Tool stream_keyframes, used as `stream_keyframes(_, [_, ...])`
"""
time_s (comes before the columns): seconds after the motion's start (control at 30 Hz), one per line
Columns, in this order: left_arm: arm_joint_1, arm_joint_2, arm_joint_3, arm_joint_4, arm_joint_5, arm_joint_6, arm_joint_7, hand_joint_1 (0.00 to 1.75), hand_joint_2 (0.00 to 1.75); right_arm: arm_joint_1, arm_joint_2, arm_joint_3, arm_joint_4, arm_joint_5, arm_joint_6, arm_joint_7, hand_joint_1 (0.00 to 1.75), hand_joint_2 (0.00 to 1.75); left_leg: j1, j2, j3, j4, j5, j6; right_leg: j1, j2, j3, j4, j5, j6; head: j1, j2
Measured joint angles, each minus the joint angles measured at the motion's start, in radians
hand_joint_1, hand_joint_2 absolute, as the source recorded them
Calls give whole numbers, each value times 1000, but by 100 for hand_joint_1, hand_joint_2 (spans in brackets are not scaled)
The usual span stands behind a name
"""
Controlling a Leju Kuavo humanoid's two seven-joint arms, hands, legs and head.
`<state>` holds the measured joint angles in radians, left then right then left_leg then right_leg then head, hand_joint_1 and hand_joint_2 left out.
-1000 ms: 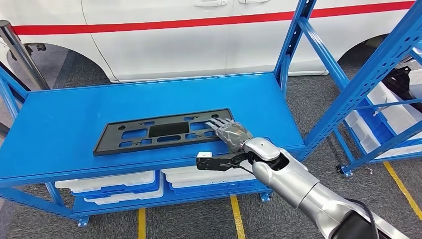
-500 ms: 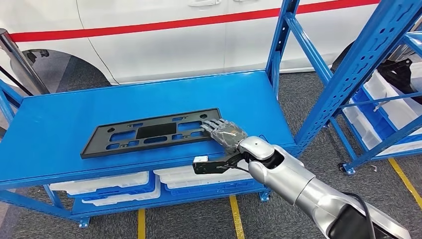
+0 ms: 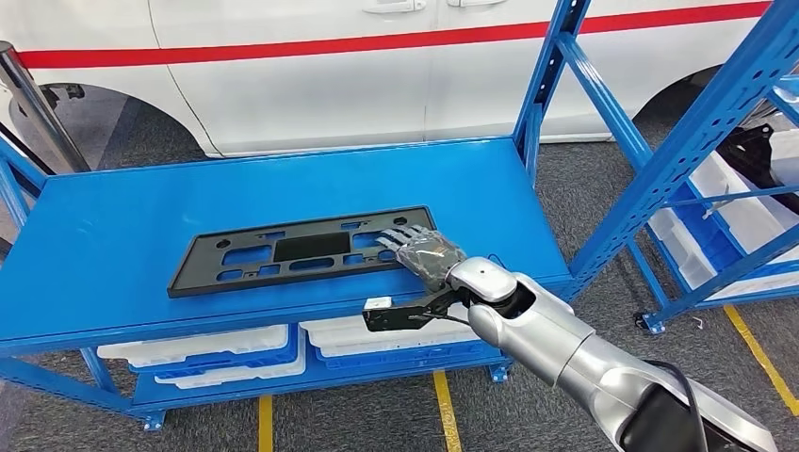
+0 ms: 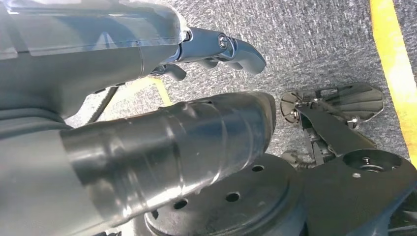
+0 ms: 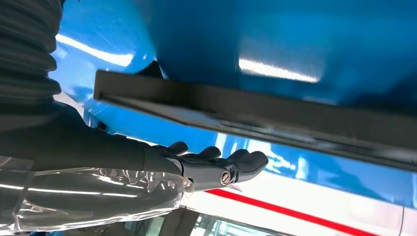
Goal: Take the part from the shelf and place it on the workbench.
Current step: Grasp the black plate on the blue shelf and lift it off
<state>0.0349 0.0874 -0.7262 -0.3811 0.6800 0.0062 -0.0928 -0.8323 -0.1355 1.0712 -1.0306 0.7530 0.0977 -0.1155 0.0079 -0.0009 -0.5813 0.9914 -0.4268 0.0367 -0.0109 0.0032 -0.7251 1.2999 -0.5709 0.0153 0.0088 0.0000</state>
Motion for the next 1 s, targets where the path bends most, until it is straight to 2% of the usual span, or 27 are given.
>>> stream_keyframes(0.03, [0,-1,0,3,-4,-3,-4,0,0,0,0,2,1,5,-5,-1,0,175,0,0,0,3,-2,-1,-2,-1,19,-41,31,1,0,0])
stream_keyframes(0.1, [-1,-4,0,9,-14,-11,-13,0,0,-4,-1,4,3,19,-20,-1,0,175,-1,-1,0,12,-9,-7,-3,-2,86,-179,95,-2,0,0])
stream_keyframes(0.13, [-2,-5,0,12,-18,-14,-16,0,0,-7,-2,4,3,28,-28,-1,0,175,-2,-1,-2,16,-12,-12,-1,-3,111,-231,112,-6,0,0])
stream_keyframes(0.17, [-4,-6,0,17,-22,-17,-19,0,0,-8,-2,6,4,36,-37,-1,0,175,-3,-2,-4,20,-14,-16,1,-3,124,-258,117,-11,0,0])
stream_keyframes(0.27, [-9,-10,-1,27,-29,-23,-22,0,0,-10,-3,9,5,55,-52,1,0,175,-2,-2,-5,22,-16,-30,3,-1,126,-269,118,-27,0,0])
stream_keyframes(0.3, [-9,-10,-1,29,-30,-25,-23,0,0,-12,-3,10,6,59,-54,1,0,175,-1,-2,-10,34,-27,-36,1,-1,127,-273,120,-35,0,0])
stream_keyframes(0.37, [-10,-12,-1,34,-32,-29,-24,0,0,-15,-3,10,6,63,-60,2,0,175,2,-2,-45,114,-77,-46,-2,-2,130,-279,124,-45,-1,0])
stream_keyframes(0.43, [-10,-13,-1,38,-33,-30,-25,0,0,-15,-4,12,7,66,-62,2,0,175,4,-1,-107,248,-137,-53,-1,-3,130,-279,125,-49,-1,0])
stream_keyframes(0.47, [-10,-13,-1,40,-33,-30,-25,0,0,-15,-4,14,8,66,-62,2,0,175,4,-1,-130,295,-150,-55,-1,-3,129,-278,124,-49,-1,0])
stream_keyframes(0.5, [-9,-13,-1,42,-33,-30,-25,0,0,-14,-4,16,9,67,-62,2,0,175,4,-1,-138,308,-143,-55,0,-2,130,-277,123,-49,-1,0])
stream_keyframes(0.53, [-9,-13,-1,44,-33,-30,-25,0,0,-14,-4,17,10,67,-62,2,0,175,4,-1,-124,277,-116,-54,0,-2,131,-277,123,-49,-1,0])
stream_keyframes(0.6, [-9,-13,-1,46,-33,-30,-25,0,0,-16,-4,18,10,67,-63,2,0,175,4,-2,-58,136,-46,-45,0,0,134,-276,120,-45,-1,0])
stream_keyframes(0.63, [-10,-13,-1,48,-33,-30,-25,0,0,-17,-4,18,10,67,-63,2,0,175,2,-2,-27,73,-23,-40,1,1,134,-275,119,-42,-1,0])
stream_keyframes(0.67, [-10,-13,-1,49,-34,-30,-26,0,0,-18,-4,18,10,67,-63,3,0,175,-1,-3,-9,33,-14,-36,3,1,134,-275,119,-38,-1,0])
stream_keyframes(0.73, [-12,-13,-1,51,-34,-30,-26,0,0,-18,-4,18,10,68,-63,3,0,175,-5,-4,-3,15,-13,-30,4,2,132,-277,121,-27,-1,0])
stream_keyframes(0.77, [-12,-13,-1,51,-34,-30,-27,0,0,-19,-4,18,10,68,-63,3,0,175,-2,-4,-1,11,-10,-25,5,2,132,-279,120,-22,-1,0])
stream_keyframes(0.83, [-12,-15,-1,51,-34,-30,-27,0,0,-21,-4,18,10,68,-64,3,0,175,4,-2,4,0,-4,-13,5,2,120,-250,97,-11,0,0])
stream_keyframes(0.87, [-12,-15,-1,51,-34,-30,-27,0,0,-22,-4,18,11,68,-64,3,0,175,6,0,6,-4,-1,-8,5,1,100,-206,71,-8,0,0])
stream_keyframes(0.93, [-12,-15,-1,52,-34,-30,-27,0,0,-21,-5,19,12,68,-64,3,0,175,5,1,5,-4,-1,-3,3,1,38,-76,9,-2,0,0])
stream_keyframes(0.97, [-12,-15,-1,53,-34,-30,-27,0,0,-19,-5,20,13,68,-64,3,0,175,4,1,5,-4,-1,-3,2,1,11,-22,-7,1,0,0])
stream_keyframes(1.0, [-12,-15,-1,54,-34,-30,-27,0,0,-17,-6,21,13,68,-64,3,0,175,4,1,5,-2,-2,-3,0,1,-2,0,-4,2,0,0])
